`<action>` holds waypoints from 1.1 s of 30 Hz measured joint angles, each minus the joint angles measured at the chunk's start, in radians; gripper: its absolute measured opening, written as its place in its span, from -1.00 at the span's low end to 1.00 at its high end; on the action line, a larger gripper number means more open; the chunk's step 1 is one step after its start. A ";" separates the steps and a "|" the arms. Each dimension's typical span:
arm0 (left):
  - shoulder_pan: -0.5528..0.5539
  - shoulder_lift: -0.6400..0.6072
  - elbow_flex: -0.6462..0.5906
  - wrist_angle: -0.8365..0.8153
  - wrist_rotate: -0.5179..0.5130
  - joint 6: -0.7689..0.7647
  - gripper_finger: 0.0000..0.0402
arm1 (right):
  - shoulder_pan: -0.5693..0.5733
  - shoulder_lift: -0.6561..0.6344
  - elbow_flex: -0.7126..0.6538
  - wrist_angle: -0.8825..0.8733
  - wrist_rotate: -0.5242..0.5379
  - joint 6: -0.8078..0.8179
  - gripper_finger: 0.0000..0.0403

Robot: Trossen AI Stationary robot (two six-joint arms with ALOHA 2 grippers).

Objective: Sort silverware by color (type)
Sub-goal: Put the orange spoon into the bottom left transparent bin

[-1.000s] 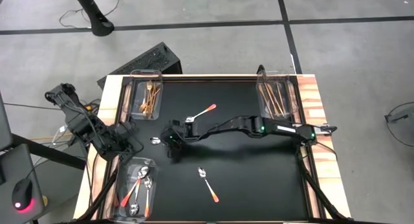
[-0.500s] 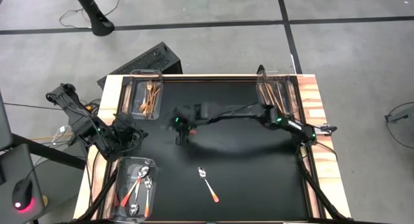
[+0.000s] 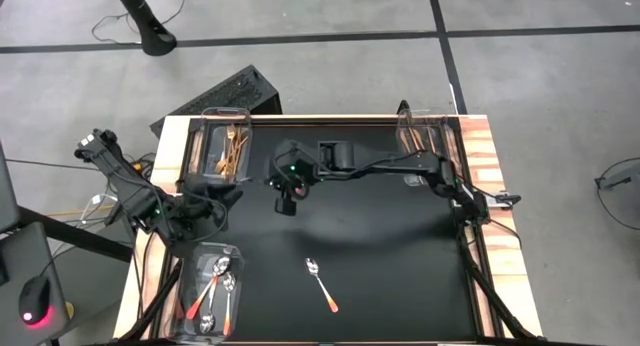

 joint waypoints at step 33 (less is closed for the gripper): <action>0.005 0.017 0.206 0.022 0.601 0.518 -0.99 | 0.024 -0.020 0.000 0.068 -0.060 0.217 -0.48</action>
